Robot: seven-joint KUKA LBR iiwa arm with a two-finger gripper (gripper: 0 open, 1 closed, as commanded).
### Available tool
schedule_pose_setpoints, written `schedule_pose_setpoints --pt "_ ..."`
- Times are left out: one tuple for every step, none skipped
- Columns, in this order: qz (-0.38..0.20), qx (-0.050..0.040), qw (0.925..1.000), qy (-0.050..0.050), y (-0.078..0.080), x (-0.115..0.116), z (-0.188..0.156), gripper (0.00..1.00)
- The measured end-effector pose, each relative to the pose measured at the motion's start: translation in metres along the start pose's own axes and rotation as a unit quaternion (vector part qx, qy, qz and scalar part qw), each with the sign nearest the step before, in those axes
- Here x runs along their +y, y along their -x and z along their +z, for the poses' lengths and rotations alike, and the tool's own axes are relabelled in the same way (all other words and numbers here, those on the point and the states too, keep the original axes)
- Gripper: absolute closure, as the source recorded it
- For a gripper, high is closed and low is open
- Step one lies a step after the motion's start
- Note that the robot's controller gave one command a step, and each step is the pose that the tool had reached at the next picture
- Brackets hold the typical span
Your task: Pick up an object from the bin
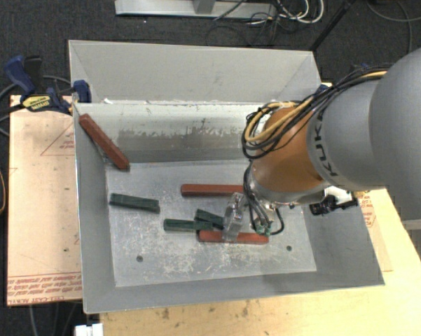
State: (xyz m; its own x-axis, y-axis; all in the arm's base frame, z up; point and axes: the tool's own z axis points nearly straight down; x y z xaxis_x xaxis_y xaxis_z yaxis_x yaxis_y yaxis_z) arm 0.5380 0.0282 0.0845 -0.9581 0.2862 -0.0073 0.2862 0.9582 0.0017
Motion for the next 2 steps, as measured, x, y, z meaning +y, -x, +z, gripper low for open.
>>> schedule_pose_setpoints --pt "-0.016 0.0037 0.9999 0.000 0.010 0.004 0.004 1.00" --pt "-0.111 -0.0015 0.9938 0.001 0.014 -0.002 -0.123 1.00"
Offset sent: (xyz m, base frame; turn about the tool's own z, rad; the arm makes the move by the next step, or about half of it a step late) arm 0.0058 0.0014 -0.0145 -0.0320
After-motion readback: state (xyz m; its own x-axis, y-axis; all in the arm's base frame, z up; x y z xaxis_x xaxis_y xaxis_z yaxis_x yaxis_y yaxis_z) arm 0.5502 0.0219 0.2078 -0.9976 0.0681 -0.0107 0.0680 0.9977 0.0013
